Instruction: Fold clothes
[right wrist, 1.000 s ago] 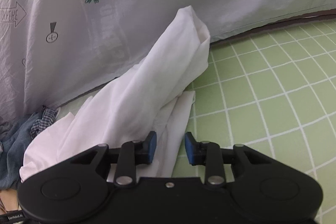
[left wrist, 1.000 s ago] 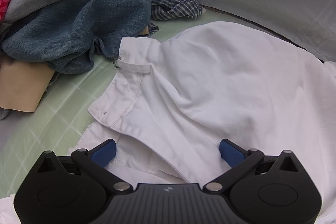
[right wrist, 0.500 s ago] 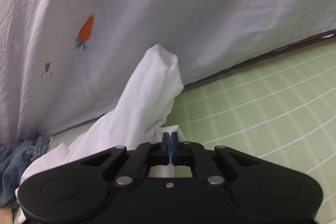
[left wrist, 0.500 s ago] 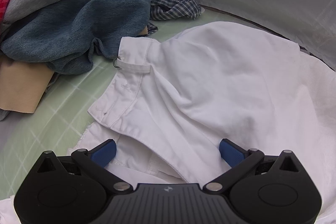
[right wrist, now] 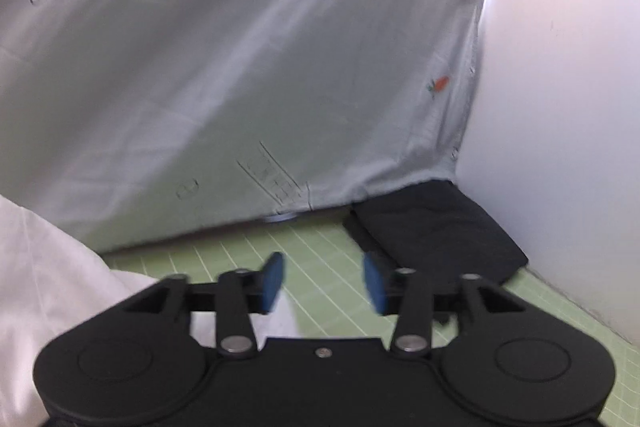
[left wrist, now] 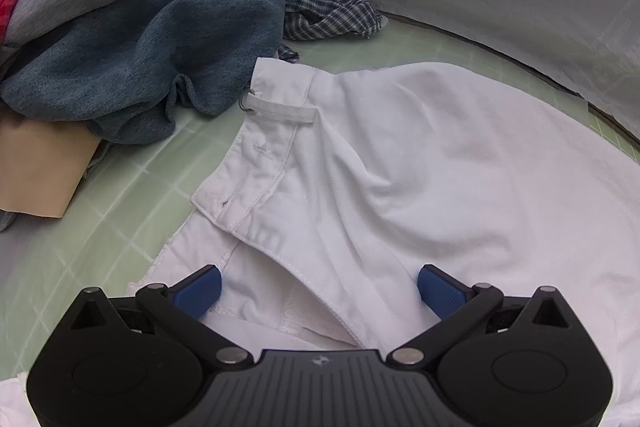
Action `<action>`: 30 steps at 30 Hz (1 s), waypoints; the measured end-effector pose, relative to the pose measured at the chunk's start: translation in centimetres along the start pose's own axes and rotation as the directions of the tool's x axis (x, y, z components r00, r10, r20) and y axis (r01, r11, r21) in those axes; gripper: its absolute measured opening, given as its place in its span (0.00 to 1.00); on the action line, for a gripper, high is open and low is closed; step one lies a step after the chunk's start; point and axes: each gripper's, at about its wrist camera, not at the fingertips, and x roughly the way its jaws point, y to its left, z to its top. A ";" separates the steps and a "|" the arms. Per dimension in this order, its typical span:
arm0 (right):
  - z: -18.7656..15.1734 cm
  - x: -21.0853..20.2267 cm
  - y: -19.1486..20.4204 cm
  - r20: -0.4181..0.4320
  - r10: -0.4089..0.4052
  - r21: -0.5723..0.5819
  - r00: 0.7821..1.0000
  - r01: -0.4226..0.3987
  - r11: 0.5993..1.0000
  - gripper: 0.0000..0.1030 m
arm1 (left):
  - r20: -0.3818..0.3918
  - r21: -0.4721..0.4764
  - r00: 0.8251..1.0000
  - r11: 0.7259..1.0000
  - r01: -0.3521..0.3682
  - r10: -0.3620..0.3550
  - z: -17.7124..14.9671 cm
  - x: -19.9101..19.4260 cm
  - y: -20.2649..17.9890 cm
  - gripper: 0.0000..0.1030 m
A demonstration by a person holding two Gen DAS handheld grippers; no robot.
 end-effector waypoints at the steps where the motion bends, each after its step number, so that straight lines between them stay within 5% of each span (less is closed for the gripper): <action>1: -0.6 0.2 -0.7 -0.029 0.006 0.015 1.000 -0.005 1.000 0.77 | -0.007 -0.002 1.000 1.000 0.000 0.000 0.1 0.0 0.0 1.00; 2: -1.1 0.3 -1.4 -0.057 0.012 0.030 0.998 -0.010 0.999 0.95 | -0.013 -0.004 1.000 1.000 0.001 -0.001 0.1 0.1 0.0 1.00; 3: -1.7 0.3 -2.0 -0.083 0.034 0.054 0.996 -0.030 0.998 1.00 | -0.022 -0.006 1.000 1.000 0.003 -0.003 0.2 0.1 -0.1 1.00; 6: -3.5 -0.5 -3.5 -0.147 0.147 0.162 0.978 -0.123 0.979 1.00 | -0.054 -0.001 0.998 0.999 0.034 -0.034 0.4 -0.3 -0.5 1.00; 11: -6.3 -2.3 -5.0 -0.189 0.303 0.323 0.934 -0.233 0.917 1.00 | 0.001 0.045 0.992 0.991 0.124 -0.124 -0.9 -4.0 -2.5 1.00; 14: -7.3 -3.4 -5.2 -0.225 0.358 0.288 0.906 -0.289 0.913 1.00 | 0.009 0.095 0.986 0.981 0.167 -0.169 -2.4 -6.0 -4.4 1.00; 21: -8.1 -6.5 -6.8 -0.268 0.390 0.127 0.881 -0.369 0.921 1.00 | -0.039 0.091 0.977 0.973 0.214 -0.211 -7.6 -8.4 -8.0 1.00; 24: -8.9 -6.2 -8.0 -0.350 0.417 0.118 0.838 -0.403 0.908 1.00 | -0.121 0.069 0.980 0.983 0.170 -0.161 -9.6 -7.9 -8.7 1.00; 30: -10.0 -5.3 -9.8 -0.411 0.393 0.049 0.822 -0.411 0.910 1.00 | -0.102 0.116 0.993 0.991 0.065 -0.054 -12.1 -7.9 -9.9 1.00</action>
